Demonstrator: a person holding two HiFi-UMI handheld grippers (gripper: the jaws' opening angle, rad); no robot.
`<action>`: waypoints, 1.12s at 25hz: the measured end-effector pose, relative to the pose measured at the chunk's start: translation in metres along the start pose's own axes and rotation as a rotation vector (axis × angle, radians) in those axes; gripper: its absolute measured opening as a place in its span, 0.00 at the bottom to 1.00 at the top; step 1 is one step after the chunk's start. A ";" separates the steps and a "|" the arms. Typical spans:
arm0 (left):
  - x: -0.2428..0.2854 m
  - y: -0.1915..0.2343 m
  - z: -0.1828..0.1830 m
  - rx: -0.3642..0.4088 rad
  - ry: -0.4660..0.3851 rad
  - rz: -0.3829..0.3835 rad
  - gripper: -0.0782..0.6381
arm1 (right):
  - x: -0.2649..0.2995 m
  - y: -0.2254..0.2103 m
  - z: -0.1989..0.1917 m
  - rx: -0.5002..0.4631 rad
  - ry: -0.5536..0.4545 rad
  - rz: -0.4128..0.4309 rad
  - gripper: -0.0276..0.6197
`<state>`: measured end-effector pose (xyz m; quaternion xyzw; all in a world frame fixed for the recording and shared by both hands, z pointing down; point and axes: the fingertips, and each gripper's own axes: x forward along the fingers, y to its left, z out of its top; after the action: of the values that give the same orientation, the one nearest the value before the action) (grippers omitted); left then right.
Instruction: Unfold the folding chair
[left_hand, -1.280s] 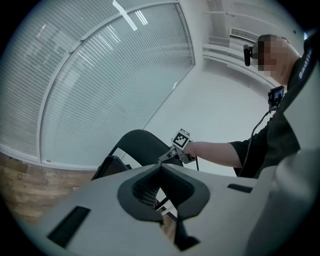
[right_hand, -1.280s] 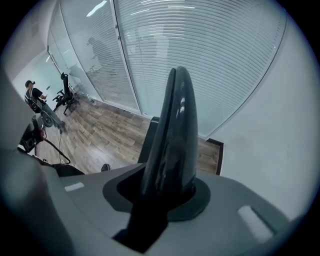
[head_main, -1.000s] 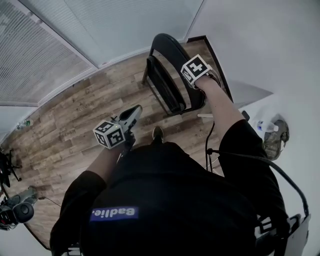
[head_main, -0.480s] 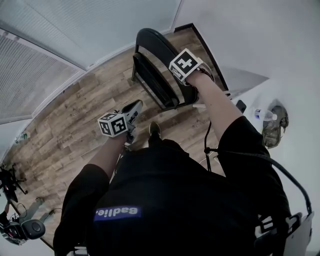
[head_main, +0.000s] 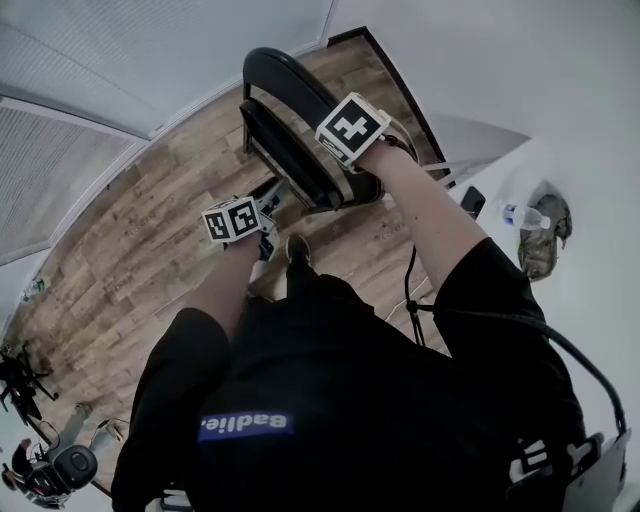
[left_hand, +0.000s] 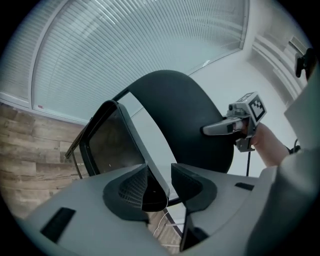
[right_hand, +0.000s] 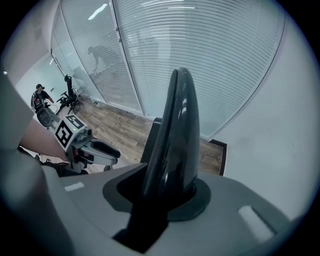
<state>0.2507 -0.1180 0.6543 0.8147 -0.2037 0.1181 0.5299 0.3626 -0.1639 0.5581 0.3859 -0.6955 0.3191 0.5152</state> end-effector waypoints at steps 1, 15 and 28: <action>0.008 0.003 -0.002 -0.005 0.008 0.005 0.30 | 0.000 0.001 0.000 -0.001 -0.001 0.003 0.21; 0.096 0.040 -0.015 0.001 0.093 0.192 0.50 | -0.001 0.015 0.002 -0.034 -0.015 0.023 0.22; 0.117 0.047 -0.016 -0.102 0.108 0.159 0.51 | -0.002 0.016 0.003 -0.016 -0.015 0.021 0.22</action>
<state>0.3341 -0.1443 0.7468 0.7605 -0.2444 0.1930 0.5697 0.3477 -0.1575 0.5545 0.3769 -0.7060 0.3158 0.5097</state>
